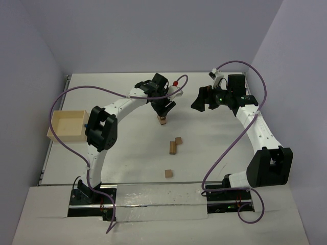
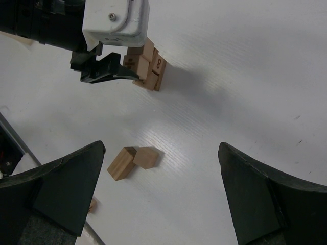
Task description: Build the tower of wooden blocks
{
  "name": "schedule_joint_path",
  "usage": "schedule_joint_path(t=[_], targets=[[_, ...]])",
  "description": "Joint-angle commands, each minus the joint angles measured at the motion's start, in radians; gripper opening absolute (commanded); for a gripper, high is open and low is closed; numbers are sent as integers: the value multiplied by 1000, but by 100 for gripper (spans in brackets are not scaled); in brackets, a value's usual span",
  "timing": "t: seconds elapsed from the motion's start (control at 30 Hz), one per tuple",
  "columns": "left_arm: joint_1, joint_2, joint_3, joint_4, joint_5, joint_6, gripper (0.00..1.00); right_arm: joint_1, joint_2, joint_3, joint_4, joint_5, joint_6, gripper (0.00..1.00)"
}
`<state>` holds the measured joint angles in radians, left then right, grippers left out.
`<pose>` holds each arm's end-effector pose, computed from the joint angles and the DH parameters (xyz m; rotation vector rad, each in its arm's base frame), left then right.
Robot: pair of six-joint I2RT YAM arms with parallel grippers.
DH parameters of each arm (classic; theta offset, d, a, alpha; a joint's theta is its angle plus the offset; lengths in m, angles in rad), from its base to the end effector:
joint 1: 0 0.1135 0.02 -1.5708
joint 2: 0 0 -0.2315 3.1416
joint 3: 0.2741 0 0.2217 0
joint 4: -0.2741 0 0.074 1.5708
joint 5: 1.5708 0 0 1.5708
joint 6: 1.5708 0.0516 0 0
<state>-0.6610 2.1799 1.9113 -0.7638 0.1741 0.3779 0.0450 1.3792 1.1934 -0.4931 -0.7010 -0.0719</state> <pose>0.3404 -0.2760 0.1974 1.3523 2.2380 -0.3276 0.2832 0.0461 0.2891 -0.4971 2.1090 0.7665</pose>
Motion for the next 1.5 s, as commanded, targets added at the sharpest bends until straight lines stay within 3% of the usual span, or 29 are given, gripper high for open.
schedule_joint_path(t=[0.0,1.47], targets=[[-16,-35,-29,29,0,21,47,-8,1,52,11,-21,-3,100],[-39,-140,-89,2,63,176,43,-7,3,49,9,-37,-7,100]])
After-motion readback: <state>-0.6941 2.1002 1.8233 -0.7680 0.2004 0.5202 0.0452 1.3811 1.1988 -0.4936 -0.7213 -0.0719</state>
